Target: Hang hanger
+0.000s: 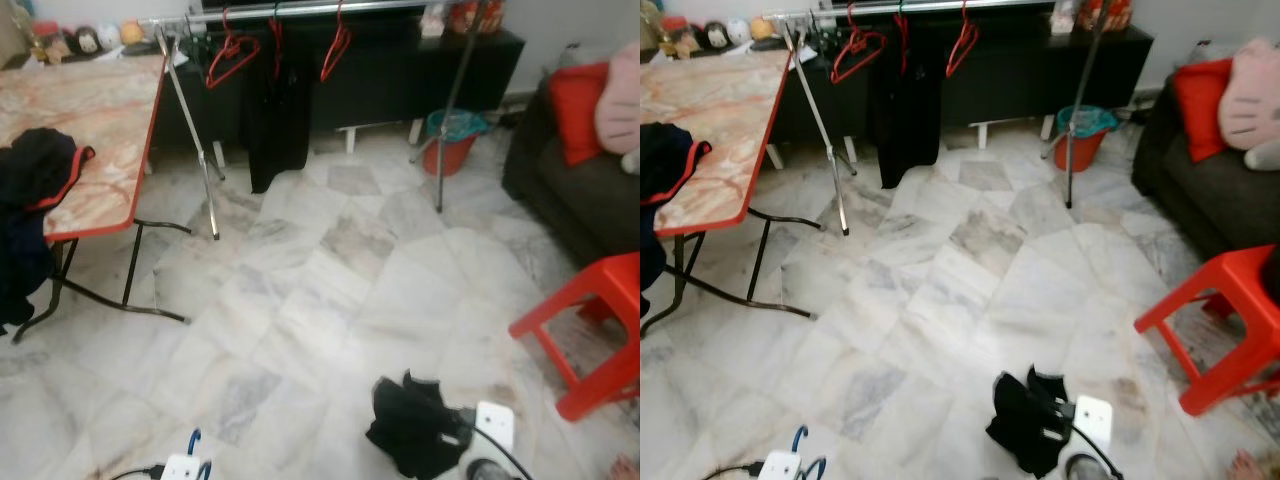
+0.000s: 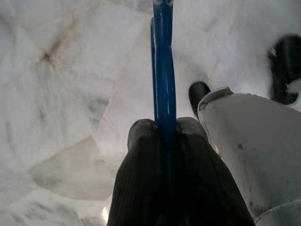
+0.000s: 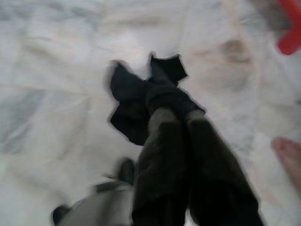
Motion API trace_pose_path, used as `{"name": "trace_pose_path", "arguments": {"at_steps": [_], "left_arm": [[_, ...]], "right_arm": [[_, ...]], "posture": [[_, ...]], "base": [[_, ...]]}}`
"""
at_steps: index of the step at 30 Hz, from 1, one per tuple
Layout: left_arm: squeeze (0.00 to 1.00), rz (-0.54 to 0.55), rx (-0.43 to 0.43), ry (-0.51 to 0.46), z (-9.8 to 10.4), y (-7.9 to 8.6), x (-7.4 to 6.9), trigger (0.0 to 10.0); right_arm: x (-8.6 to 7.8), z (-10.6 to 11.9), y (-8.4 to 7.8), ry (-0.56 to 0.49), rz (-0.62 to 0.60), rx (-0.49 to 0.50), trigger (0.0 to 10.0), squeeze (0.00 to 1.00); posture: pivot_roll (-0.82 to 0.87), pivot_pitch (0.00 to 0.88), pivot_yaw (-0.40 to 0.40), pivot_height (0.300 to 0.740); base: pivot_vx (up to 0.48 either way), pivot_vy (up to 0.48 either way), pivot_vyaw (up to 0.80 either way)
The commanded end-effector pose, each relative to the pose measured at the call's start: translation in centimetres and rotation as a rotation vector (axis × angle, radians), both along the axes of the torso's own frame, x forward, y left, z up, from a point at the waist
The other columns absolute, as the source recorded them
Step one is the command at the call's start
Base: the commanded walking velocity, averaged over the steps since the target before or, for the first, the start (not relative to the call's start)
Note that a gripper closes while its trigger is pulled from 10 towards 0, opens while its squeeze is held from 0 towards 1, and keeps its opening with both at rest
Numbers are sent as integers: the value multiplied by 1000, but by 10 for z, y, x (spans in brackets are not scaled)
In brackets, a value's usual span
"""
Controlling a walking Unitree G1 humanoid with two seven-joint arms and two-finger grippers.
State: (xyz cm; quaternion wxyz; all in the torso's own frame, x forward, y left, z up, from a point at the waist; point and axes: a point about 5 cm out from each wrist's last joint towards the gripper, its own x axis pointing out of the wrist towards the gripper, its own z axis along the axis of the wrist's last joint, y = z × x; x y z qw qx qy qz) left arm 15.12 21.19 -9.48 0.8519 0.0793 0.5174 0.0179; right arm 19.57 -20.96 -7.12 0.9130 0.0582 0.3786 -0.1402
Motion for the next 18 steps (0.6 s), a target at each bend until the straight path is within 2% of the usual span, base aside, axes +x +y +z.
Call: {"name": "trace_pose_path", "arguments": {"at_steps": [1,3,4,5,9,11,12,17,18], "left_arm": [[0,-7,-2,-28,2,-1,5,10000],[0,-25,-17,-54,5,-4,13,10000],[0,-25,-17,-54,5,-4,13,10000],[0,-38,-30,-70,7,-6,19,10000],[0,-69,-42,-107,14,-9,33,10000],[0,-81,-43,-124,16,-9,38,10000],[0,-104,-52,-160,22,-10,48,10000],[0,-227,-103,-271,42,-18,82,10000],[0,-297,-132,-320,54,-22,97,10000]], "right_arm": [[18,11,-4,-58,-1,-17,10000,0],[32,20,-3,-90,15,-27,10000,0],[32,20,-3,-90,15,-27,10000,0],[42,26,-3,-123,19,-27,10000,0],[62,41,-3,-189,28,-27,10000,0],[66,45,-4,-197,34,-35,10000,0],[75,51,-4,-212,46,-46,10000,0],[92,68,-7,-269,67,-68,10000,0],[99,76,-11,-282,59,-96,10000,0]], "posture": [[-181,82,18,740],[-180,83,18,740],[-180,83,18,740],[-180,83,16,740],[-180,84,16,740],[-182,85,14,740],[-182,83,11,740],[-175,90,6,740],[-172,92,5,740]], "base": [[0,0,0],[0,0,0],[0,0,0],[0,0,0],[0,0,0],[0,0,0],[0,0,0],[0,0,0],[0,0,0]]}}
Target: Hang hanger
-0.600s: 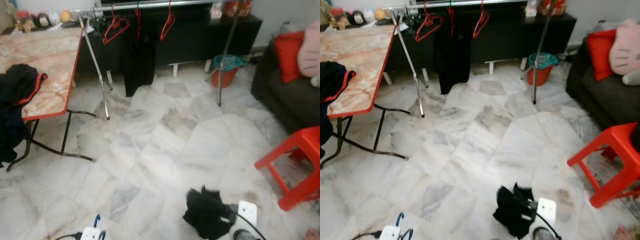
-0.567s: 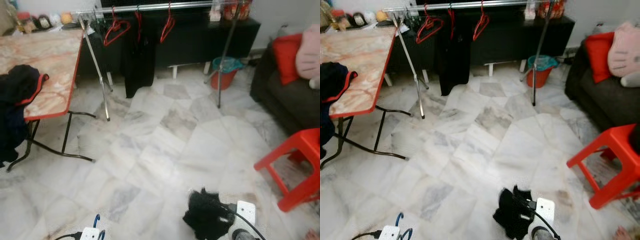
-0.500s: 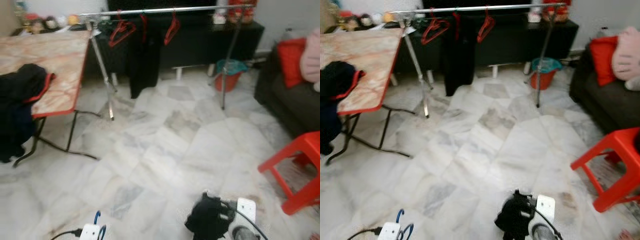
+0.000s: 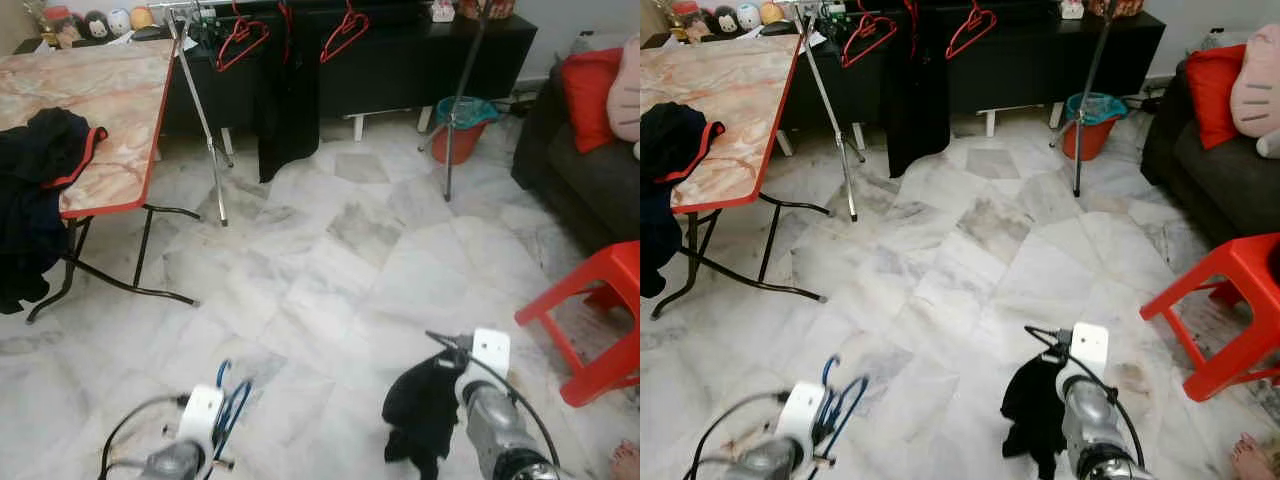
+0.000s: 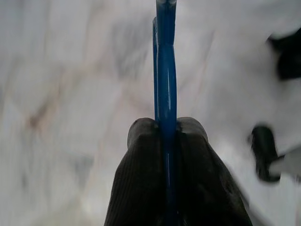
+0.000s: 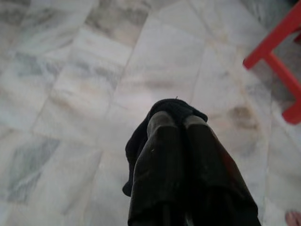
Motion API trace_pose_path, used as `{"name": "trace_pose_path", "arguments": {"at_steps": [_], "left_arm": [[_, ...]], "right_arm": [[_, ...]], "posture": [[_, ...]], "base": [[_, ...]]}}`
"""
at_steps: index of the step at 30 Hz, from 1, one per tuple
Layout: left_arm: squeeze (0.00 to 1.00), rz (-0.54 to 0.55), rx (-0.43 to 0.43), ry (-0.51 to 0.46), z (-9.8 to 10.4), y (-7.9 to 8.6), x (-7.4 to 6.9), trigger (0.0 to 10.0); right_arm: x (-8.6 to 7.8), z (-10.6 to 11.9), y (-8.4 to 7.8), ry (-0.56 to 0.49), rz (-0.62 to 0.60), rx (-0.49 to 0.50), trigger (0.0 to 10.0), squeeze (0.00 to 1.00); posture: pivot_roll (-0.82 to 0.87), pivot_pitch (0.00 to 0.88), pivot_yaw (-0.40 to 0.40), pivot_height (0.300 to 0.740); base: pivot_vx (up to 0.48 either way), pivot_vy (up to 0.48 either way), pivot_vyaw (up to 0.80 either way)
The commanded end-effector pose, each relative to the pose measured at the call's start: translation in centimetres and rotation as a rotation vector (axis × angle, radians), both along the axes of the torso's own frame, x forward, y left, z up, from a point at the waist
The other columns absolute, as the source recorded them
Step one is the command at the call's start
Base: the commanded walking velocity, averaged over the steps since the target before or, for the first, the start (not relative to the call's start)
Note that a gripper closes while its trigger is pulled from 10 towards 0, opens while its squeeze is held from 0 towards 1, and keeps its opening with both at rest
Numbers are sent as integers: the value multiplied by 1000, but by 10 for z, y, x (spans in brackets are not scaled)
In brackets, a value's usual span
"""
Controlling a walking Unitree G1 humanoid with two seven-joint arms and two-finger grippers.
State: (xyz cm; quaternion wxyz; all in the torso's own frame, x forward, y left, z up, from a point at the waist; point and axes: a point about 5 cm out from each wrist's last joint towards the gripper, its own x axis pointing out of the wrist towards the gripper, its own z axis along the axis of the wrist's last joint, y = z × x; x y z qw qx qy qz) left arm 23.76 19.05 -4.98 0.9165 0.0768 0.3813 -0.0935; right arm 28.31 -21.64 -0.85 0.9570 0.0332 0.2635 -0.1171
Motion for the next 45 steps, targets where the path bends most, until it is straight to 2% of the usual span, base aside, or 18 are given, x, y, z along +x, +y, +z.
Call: {"name": "trace_pose_path", "arguments": {"at_steps": [1,3,6,8,11,12,13,21,22,25,28,31,34,37,40,41,43,45], "left_arm": [[0,-121,-14,-67,16,-2,18,10000],[0,-257,-58,-134,39,-5,41,10000],[0,-321,-70,-134,46,-7,47,10000],[0,-479,-81,-105,55,-14,53,10000],[0,-524,-84,-97,59,-16,55,10000],[0,-585,-118,-97,67,-21,60,10000],[0,-612,-135,-98,72,-23,62,10000],[0,-742,-257,-150,100,-34,68,10000],[0,-742,-257,-150,100,-34,68,10000],[0,-784,-344,-200,120,-39,68,10000],[0,-794,-366,-209,124,-40,67,10000],[0,-821,-385,-217,132,-42,65,10000],[0,-830,-399,-216,136,-42,62,10000],[0,-798,-419,-248,142,-43,63,10000],[0,-693,-321,-333,144,-42,75,10000],[0,-693,-321,-333,144,-42,75,10000],[0,-586,-267,-401,147,-40,84,10000],[0,-581,-262,-405,147,-39,85,10000]], "right_arm": [[16,18,-8,-47,-16,-46,10000,0],[31,36,-17,-77,-53,-84,10000,0],[38,44,-19,-86,-66,-101,10000,0],[59,70,-14,-162,-41,-84,10000,0],[67,80,-9,-186,-13,-84,10000,0],[81,97,2,-208,81,-106,10000,0],[86,103,8,-210,134,-121,10000,0],[108,136,41,-218,392,-96,10000,0],[108,136,41,-218,392,-96,10000,0],[116,154,65,-250,513,-72,10000,0],[116,156,69,-250,530,-82,10000,0],[119,164,86,-259,579,-53,10000,0],[119,165,93,-251,608,-44,10000,0],[118,165,96,-247,611,-50,10000,0],[118,165,103,-256,617,-40,10000,0],[118,165,103,-256,617,-40,10000,0],[117,165,104,-259,613,-39,10000,0],[117,165,104,-260,612,-38,10000,0]], "posture": [[-172,92,5,740],[-172,95,5,740],[-172,95,5,740],[-171,95,4,740],[-174,95,6,740],[-175,96,5,740],[-174,95,4,740],[-172,101,-1,740],[-172,101,-1,740],[-173,102,-1,740],[-168,102,-2,740],[-164,101,-5,740],[-166,99,-5,740],[-165,99,-10,740],[-163,100,-11,740],[-163,100,-11,740],[-165,101,-14,740],[-165,101,-14,740]], "base": [[0,0,0],[0,0,0],[0,0,0],[0,0,0],[0,0,0],[0,0,0],[0,0,0],[0,0,0],[0,0,0],[0,0,0],[0,0,0],[0,0,0],[0,0,0],[0,0,0],[0,0,0],[0,0,0],[0,0,0],[0,0,0]]}}
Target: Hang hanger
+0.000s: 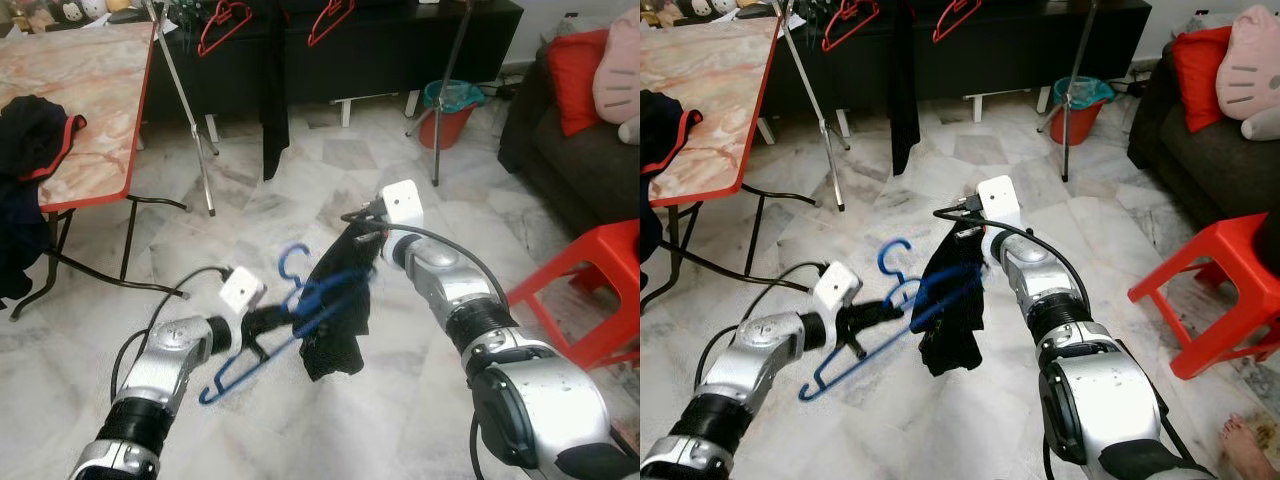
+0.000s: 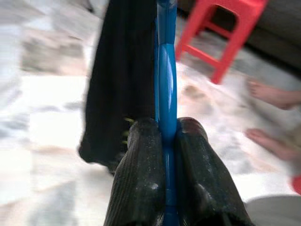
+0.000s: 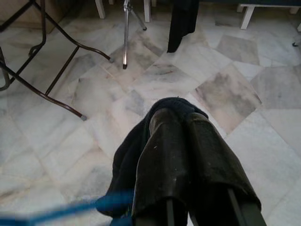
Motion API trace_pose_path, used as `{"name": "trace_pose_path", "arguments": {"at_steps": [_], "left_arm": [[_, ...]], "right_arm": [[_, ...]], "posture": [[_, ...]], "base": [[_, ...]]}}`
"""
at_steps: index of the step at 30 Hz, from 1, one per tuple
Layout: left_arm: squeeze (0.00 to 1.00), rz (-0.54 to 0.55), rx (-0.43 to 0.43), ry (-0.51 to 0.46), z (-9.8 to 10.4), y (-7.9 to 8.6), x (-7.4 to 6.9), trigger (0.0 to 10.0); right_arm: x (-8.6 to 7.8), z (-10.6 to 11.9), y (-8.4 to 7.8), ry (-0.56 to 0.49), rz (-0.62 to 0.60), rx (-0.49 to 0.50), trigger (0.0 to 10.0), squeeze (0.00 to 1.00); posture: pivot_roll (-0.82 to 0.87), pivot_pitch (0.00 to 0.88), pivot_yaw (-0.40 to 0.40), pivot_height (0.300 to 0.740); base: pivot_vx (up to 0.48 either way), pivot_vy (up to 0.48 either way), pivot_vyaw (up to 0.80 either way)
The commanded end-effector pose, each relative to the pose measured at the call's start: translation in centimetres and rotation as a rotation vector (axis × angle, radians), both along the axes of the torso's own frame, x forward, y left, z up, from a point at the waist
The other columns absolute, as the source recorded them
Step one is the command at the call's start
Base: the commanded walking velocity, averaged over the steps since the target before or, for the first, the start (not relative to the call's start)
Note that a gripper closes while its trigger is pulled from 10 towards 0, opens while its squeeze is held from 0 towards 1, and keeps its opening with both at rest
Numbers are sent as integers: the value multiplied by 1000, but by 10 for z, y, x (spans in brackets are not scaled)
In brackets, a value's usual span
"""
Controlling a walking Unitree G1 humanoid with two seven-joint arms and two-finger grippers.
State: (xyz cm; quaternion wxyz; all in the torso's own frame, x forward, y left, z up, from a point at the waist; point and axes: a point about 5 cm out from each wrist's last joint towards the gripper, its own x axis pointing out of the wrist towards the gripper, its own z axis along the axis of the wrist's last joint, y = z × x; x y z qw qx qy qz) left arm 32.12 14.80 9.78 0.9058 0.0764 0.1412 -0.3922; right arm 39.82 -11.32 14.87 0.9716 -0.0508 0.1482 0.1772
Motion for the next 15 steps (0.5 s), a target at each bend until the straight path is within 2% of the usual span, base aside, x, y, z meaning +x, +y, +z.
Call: {"name": "trace_pose_path", "arguments": {"at_steps": [1,5,9,11,15], "left_arm": [[0,38,5,-19,1,3,1,10000],[0,91,-4,-43,5,3,1,10000],[0,87,39,-40,5,9,-1,10000],[0,80,98,-37,3,16,-4,10000],[0,111,111,-42,3,22,-4,10000]], "right_arm": [[2,7,1,-27,-9,6,10000,0],[2,7,-2,-29,-24,9,10000,0],[1,6,-4,-26,-36,7,10000,0],[0,4,-7,-26,-52,-3,10000,0],[0,2,-9,-24,-68,-8,10000,0]], "posture": [[-164,98,-13,740],[-166,94,-12,740],[-168,92,-13,740],[-164,86,-10,740],[-163,82,-9,740]], "base": [[0,0,0],[0,0,0],[0,0,0],[0,0,0],[0,0,0]]}}
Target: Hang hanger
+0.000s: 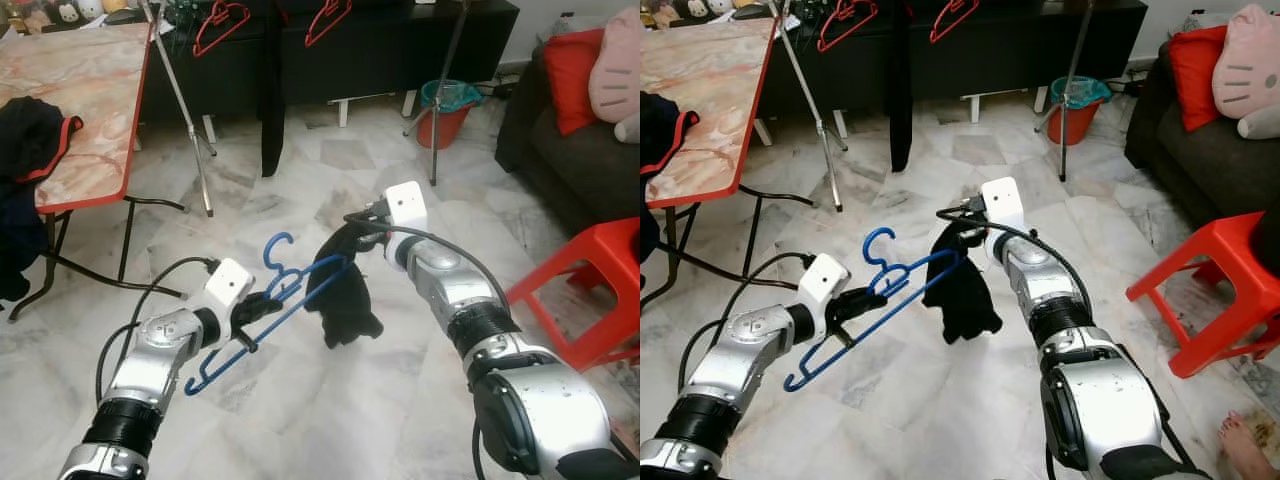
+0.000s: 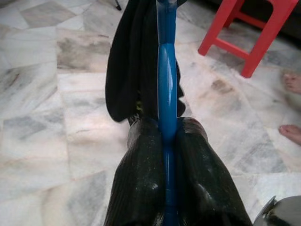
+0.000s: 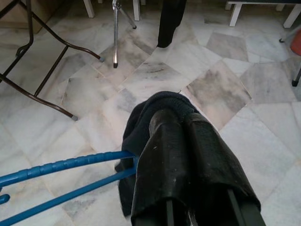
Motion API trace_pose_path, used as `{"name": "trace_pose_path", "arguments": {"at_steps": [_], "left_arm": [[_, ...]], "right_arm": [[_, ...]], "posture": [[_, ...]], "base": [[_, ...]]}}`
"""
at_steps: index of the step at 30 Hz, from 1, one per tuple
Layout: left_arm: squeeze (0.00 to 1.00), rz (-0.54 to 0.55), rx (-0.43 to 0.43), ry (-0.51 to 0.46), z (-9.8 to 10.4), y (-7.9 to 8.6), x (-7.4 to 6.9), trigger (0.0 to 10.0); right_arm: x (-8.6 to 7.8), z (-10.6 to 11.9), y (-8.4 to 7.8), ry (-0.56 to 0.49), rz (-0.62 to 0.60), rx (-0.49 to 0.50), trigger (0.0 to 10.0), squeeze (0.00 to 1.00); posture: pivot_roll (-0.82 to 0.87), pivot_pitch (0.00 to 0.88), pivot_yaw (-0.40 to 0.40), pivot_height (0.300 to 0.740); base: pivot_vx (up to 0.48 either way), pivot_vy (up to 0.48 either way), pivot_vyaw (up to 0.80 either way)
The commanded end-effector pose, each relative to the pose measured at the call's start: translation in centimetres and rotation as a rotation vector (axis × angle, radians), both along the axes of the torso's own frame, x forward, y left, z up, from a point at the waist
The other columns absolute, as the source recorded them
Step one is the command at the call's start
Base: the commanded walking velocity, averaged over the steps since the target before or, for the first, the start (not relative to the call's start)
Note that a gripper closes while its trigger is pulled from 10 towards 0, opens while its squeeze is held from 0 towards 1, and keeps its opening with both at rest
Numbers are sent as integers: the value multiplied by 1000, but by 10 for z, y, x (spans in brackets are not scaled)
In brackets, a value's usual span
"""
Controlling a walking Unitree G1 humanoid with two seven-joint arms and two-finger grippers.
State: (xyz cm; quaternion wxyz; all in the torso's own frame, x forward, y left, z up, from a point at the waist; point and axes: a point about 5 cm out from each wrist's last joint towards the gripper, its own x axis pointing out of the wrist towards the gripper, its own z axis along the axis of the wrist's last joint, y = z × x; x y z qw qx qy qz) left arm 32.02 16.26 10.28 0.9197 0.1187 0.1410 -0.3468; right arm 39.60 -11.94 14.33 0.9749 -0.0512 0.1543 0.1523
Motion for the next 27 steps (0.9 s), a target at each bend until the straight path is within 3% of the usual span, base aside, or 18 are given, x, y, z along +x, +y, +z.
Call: {"name": "trace_pose_path", "arguments": {"at_steps": [1,15,22,27], "left_arm": [[0,29,24,3,-2,8,-3,10000],[0,78,42,-32,-1,10,-2,10000],[0,8,-30,-21,0,-2,-9,10000],[0,-100,-83,-3,4,-11,-20,10000]], "right_arm": [[2,7,-3,-32,-19,1,10000,0],[1,5,-10,-30,-40,-24,10000,0],[1,5,-8,-26,-40,-7,10000,0],[3,9,-14,-25,-129,61,10000,0]], "posture": [[-163,82,-9,740],[-168,79,-12,740],[-169,86,-14,740],[-166,90,-19,740]], "base": [[0,0,0],[0,0,0],[0,0,0],[0,0,0]]}}
